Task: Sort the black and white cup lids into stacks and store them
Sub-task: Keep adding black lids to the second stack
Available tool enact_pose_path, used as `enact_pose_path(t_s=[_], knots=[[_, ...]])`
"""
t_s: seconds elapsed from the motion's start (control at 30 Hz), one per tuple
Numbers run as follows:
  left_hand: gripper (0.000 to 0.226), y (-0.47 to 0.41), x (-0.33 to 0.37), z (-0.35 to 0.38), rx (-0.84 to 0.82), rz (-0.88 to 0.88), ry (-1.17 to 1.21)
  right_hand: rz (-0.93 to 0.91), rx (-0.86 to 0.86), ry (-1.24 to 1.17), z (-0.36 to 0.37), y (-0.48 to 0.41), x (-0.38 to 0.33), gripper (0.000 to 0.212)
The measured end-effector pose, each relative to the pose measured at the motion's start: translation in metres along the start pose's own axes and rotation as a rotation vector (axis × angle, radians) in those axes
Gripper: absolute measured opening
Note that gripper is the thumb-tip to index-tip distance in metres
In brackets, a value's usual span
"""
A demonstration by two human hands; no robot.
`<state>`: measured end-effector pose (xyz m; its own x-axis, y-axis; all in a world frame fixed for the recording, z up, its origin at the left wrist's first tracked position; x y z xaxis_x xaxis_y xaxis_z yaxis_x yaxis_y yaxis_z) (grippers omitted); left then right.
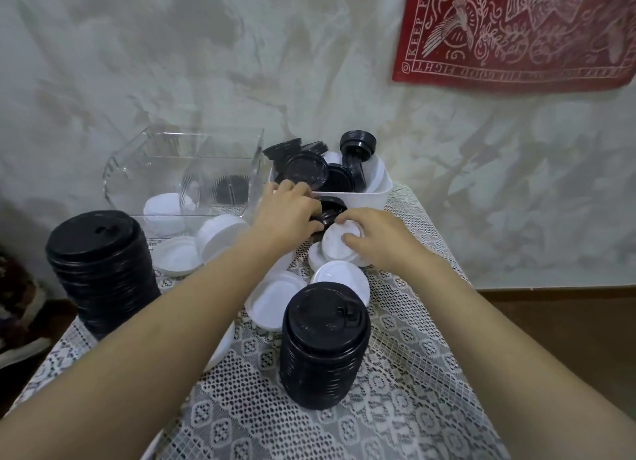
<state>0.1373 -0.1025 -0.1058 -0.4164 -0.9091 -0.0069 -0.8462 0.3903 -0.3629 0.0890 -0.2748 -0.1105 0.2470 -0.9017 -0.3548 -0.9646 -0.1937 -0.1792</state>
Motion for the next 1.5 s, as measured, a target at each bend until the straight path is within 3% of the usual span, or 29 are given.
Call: enact_pose_path(t_s=[0.2,0.33,0.43,0.53,0.83,1.0,1.27,1.5], knots=[[0.026,0.018,-0.008,-0.004,0.100,0.014,0.109,0.046,0.064,-0.098,-0.004,0.006,-0.002,0.034],[0.016,0.038,-0.012,-0.017,0.253,0.092,0.174,0.055,0.182,-0.155,-0.014,0.007,-0.011,0.043],[0.014,0.058,-0.015,-0.032,0.342,0.151,0.174,-0.028,0.113,-0.175,-0.019,0.009,-0.027,0.065],[0.018,0.080,-0.020,-0.045,0.411,0.132,0.196,-0.079,0.071,-0.208,-0.021,0.013,-0.042,0.058],[0.004,0.134,-0.028,-0.043,0.179,-0.265,0.807,-0.060,0.129,-0.398,-0.028,0.038,-0.058,0.024],[0.010,0.152,-0.027,-0.047,0.094,-0.374,1.133,0.028,0.261,-0.581,-0.042,0.052,-0.048,0.022],[0.013,0.177,-0.025,-0.051,0.066,-0.460,1.581,0.188,0.375,-0.588,-0.038,0.092,-0.014,0.006],[0.020,0.188,-0.023,-0.039,0.048,-0.556,1.610,0.206,0.419,-0.511,-0.010,0.115,-0.004,0.013]])
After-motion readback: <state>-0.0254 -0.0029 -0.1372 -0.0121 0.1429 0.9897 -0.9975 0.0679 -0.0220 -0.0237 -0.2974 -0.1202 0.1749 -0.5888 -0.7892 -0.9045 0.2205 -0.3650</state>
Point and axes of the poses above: each hand's wrist, its own y-axis away from the middle knuckle, its own z-axis out of the palm, x = y × z, the point moved 3 cm from there along -y, towards the middle knuckle, and after that the axes turned 1 degree about x, right-handed, at the moved point
